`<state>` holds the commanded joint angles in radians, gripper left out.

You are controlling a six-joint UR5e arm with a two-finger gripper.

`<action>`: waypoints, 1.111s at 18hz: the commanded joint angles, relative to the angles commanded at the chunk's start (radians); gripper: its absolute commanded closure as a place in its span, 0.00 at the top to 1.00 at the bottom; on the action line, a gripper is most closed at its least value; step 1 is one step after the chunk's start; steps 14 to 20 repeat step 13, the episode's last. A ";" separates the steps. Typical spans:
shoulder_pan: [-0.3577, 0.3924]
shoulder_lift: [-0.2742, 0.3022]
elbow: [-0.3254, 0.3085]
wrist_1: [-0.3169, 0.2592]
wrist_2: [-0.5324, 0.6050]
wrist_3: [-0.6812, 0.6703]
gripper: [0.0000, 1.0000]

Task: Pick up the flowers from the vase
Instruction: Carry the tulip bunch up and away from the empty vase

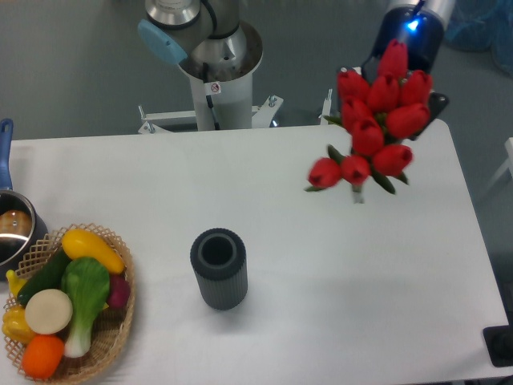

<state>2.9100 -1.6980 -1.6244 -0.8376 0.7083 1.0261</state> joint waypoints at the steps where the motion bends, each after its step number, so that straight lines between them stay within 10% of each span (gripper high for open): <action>1: -0.002 -0.018 0.000 0.000 0.035 0.027 0.39; 20: 0.034 -0.038 -0.025 -0.003 0.069 0.083 0.39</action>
